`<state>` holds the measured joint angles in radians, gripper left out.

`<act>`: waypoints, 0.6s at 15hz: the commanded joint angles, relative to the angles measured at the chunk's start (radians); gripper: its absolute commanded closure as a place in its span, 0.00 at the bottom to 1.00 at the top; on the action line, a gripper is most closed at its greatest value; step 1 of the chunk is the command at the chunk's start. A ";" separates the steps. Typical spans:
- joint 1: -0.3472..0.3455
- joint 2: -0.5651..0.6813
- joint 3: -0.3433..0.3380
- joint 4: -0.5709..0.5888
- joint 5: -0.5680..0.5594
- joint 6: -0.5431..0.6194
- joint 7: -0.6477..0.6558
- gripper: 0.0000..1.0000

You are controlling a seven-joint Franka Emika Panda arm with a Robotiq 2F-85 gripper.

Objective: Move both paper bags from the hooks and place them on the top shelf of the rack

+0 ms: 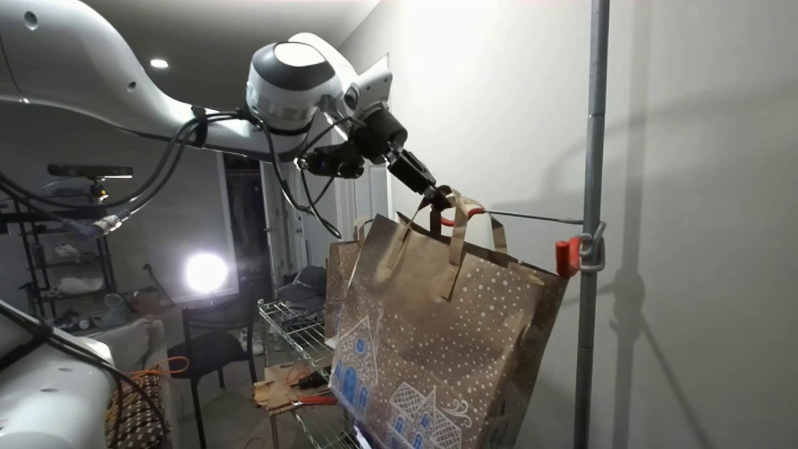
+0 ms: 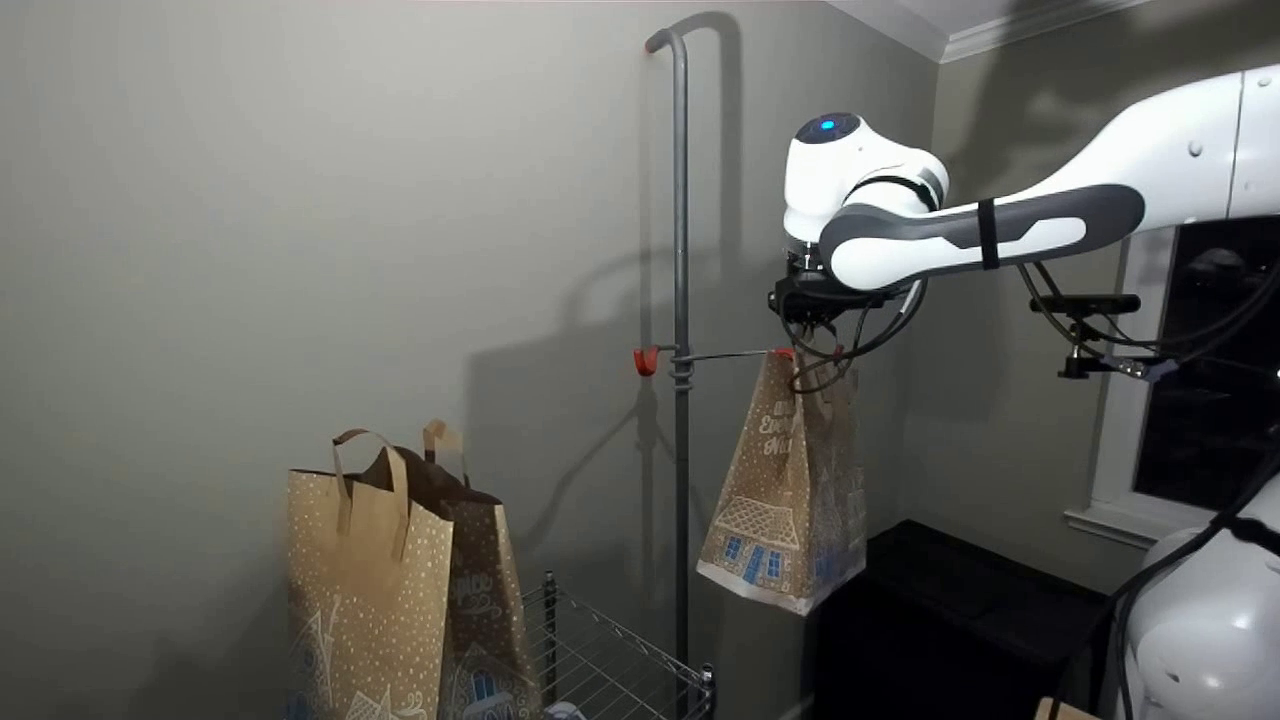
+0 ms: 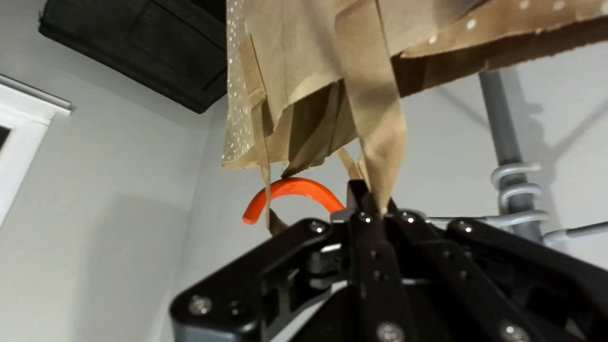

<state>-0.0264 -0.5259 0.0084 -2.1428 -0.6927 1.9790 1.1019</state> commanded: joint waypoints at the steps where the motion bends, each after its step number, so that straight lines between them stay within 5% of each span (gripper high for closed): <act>1: 0.025 -0.035 0.006 -0.040 0.094 0.090 -0.146 0.99; 9: 0.077 0.004 0.061 -0.044 0.369 0.159 -0.470 0.99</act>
<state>0.0356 -0.5280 0.0577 -2.1876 -0.4276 2.1234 0.7687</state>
